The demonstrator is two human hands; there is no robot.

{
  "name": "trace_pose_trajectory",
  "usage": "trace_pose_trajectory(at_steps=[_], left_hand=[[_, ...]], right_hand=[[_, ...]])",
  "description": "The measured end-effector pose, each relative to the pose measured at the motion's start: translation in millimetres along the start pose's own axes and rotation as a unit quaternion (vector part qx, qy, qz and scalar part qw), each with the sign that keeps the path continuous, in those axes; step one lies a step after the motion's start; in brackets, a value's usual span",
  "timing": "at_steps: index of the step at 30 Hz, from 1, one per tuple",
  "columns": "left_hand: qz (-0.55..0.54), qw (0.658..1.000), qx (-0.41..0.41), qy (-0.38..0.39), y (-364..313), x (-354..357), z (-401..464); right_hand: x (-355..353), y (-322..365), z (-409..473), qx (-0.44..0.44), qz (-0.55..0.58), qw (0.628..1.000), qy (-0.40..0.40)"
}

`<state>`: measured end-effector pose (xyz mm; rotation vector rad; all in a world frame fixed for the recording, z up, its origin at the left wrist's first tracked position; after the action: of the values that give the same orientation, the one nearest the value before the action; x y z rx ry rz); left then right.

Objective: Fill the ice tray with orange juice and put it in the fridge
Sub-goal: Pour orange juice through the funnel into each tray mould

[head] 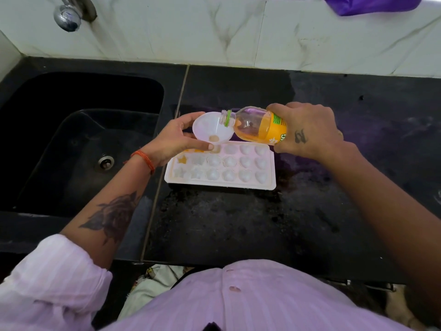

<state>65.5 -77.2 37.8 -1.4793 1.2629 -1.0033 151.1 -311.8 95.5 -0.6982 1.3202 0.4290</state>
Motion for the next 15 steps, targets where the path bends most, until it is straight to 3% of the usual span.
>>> trace_pose_trajectory(at_steps=[15], left_hand=[[0.013, 1.0, -0.002, -0.002, 1.5, 0.6, 3.4]], right_hand=[[-8.9, 0.8, -5.2, -0.01, -0.057, 0.998, 0.001]])
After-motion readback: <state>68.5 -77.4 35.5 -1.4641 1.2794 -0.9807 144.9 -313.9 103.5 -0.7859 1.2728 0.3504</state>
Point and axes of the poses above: each hand's wrist, its own z-axis towards the middle knuckle, its own x-axis out of the palm, y = z × x, the point moved 3 cm from there along z, towards the middle knuckle, and after that the axes turned 12 degrees about -z, right-handed, at the moved point
